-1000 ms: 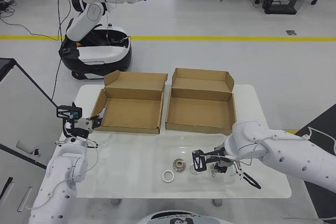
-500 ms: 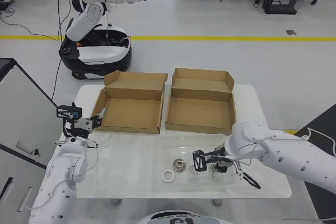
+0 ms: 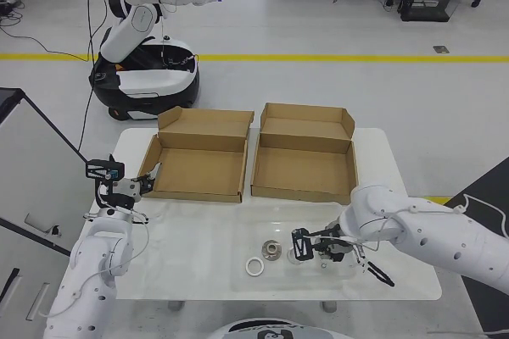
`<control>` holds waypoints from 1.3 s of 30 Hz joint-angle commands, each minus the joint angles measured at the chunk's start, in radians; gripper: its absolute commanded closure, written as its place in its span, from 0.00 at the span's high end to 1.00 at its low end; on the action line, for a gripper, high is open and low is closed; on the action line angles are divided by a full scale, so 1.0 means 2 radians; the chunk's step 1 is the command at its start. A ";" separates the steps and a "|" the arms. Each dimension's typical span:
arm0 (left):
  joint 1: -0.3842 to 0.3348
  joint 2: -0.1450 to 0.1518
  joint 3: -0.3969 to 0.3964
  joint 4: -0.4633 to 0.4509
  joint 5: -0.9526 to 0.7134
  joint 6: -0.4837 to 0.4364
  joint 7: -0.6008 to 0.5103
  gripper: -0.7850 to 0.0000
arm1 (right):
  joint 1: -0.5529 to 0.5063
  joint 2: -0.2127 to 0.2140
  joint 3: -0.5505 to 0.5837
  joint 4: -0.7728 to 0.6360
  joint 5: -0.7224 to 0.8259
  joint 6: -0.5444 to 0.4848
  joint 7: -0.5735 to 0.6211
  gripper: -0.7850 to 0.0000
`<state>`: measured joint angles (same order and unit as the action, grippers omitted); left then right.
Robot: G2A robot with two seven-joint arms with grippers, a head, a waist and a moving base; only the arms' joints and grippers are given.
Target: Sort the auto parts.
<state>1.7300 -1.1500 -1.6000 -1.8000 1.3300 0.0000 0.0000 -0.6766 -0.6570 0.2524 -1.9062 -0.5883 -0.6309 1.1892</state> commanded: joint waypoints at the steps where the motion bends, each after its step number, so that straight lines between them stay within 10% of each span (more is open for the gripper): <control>1: 0.000 0.000 0.000 0.000 0.000 0.000 0.000 1.00 | 0.002 0.000 -0.001 -0.001 0.001 0.000 0.000 0.00; 39: 0.000 0.000 0.000 0.000 0.000 0.000 0.000 1.00 | 0.168 0.032 0.050 0.005 0.264 -0.022 -0.022 0.00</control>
<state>1.7300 -1.1500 -1.6000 -1.8000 1.3300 0.0000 0.0000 -0.3461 -0.5940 0.3502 -1.9026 -0.0830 -0.6744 1.1457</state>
